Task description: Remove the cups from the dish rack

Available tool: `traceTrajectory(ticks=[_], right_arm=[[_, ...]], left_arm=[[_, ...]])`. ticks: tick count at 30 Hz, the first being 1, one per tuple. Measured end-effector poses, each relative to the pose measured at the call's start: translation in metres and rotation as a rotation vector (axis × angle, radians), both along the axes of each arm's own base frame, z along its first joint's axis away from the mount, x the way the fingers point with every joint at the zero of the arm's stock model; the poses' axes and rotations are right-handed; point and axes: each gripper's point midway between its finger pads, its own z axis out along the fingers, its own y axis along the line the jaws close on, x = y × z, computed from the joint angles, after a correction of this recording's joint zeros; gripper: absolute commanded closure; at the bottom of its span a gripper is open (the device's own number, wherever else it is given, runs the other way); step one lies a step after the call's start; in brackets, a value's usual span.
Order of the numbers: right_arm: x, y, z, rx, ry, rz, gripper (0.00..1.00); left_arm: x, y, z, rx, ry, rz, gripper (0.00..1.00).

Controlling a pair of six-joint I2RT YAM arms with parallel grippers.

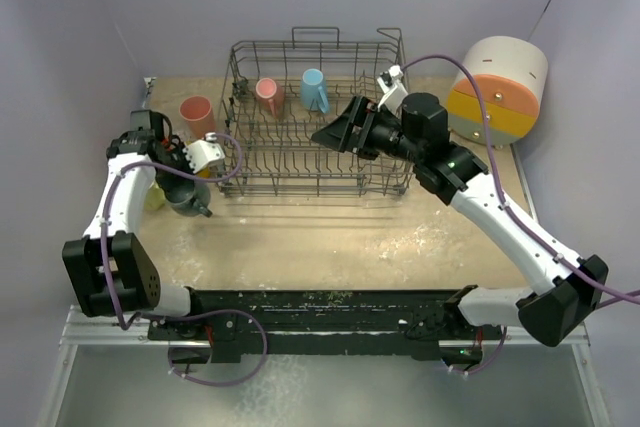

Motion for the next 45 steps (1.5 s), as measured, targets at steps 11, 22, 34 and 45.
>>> traceTrajectory(ticks=[11,22,34,45], right_arm=[[-0.005,-0.009,0.017,0.019,-0.045,-0.025,0.12],[-0.007,-0.01,0.021,0.025,-0.053,-0.026,0.13],[-0.003,-0.01,0.018,0.018,-0.049,-0.034,0.14],[-0.001,-0.009,0.014,0.01,-0.042,-0.035,0.14]], left_arm=[[0.007,0.003,-0.047,0.009,0.034,0.008,1.0],[0.027,0.001,-0.067,0.001,0.01,0.018,1.0],[0.031,0.002,-0.071,-0.003,0.002,0.027,0.69],[0.035,0.0,-0.058,-0.014,-0.005,0.043,0.53]])
